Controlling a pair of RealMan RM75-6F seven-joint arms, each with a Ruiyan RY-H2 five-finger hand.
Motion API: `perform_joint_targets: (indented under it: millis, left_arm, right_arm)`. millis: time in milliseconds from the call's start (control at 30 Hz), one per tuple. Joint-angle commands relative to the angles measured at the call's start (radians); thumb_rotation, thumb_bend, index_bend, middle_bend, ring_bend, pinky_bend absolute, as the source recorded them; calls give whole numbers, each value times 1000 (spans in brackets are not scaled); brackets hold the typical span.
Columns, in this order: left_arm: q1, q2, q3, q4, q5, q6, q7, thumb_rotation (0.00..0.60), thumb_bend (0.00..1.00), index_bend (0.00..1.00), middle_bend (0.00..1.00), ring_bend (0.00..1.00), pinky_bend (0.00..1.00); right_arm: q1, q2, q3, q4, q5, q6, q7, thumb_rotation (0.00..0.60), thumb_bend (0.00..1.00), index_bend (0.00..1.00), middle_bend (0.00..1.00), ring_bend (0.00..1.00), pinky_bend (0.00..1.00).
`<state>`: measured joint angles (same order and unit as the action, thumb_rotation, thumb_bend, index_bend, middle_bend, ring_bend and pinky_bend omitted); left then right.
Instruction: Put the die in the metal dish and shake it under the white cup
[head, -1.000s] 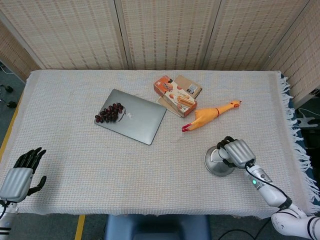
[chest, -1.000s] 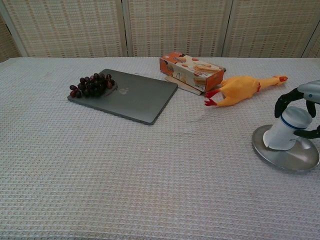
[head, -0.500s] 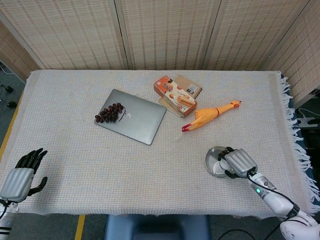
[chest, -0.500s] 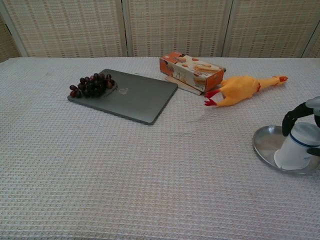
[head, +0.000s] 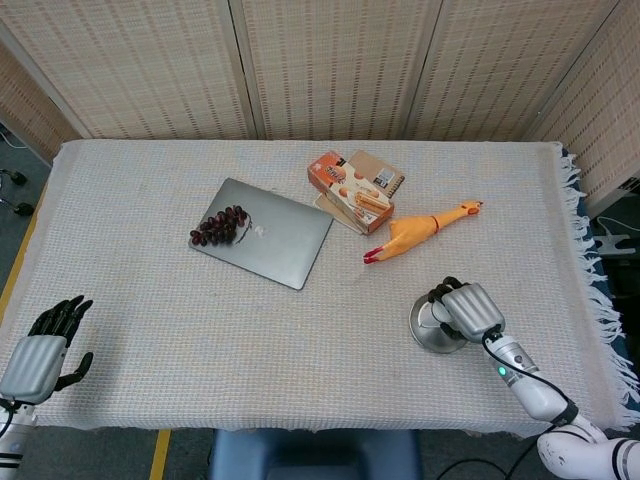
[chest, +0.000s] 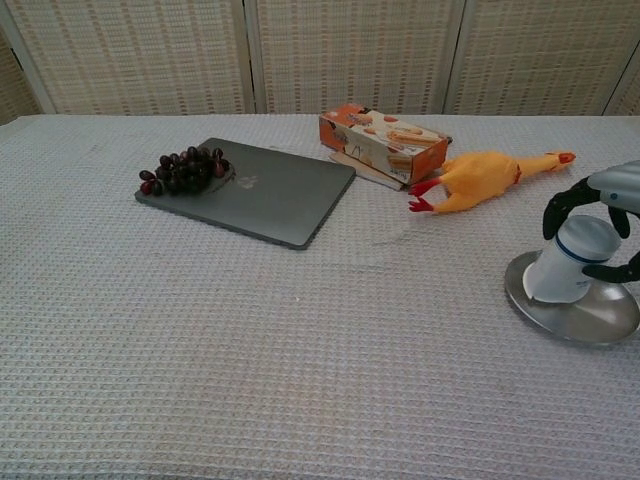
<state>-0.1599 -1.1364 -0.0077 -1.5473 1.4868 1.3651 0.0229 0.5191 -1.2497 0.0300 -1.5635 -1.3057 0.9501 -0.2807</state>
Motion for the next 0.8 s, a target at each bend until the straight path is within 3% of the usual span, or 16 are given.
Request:
perform_joint_targets:
  millis: [33,233,300,533,800]
  left_arm:
    - [0,0,1,-1,2,1,1,600,411,0,0,0,124]
    - [-1,-1,2,-1,2,-2,4,600,412,0,0,0,124]
    - [-4,-4,1,-1,1,-7,9,600,412,0,0,0,124]
    - [-7,-9,1,-3,-4,-14,22,600,412,0,0,0,125]
    - [-9,-11,2,-1,-8,-20,23,600,412,0,0,0,125]
  right_arm:
    - [-20,41,5,-24,-2,34,30,600,238,441,332,194,494]
    - [-33,67,31,-10,33,53,73,600,238,441,332,194,494]
    - [-18,53,65,94,127,-5,114,600,238,441,332,194,494]
    - [4,-45,76,301,157,-51,136,600,238,434,328,193,494]
    - [15,-78,85,370,183,-133,207,600,238,422,327,193,494]
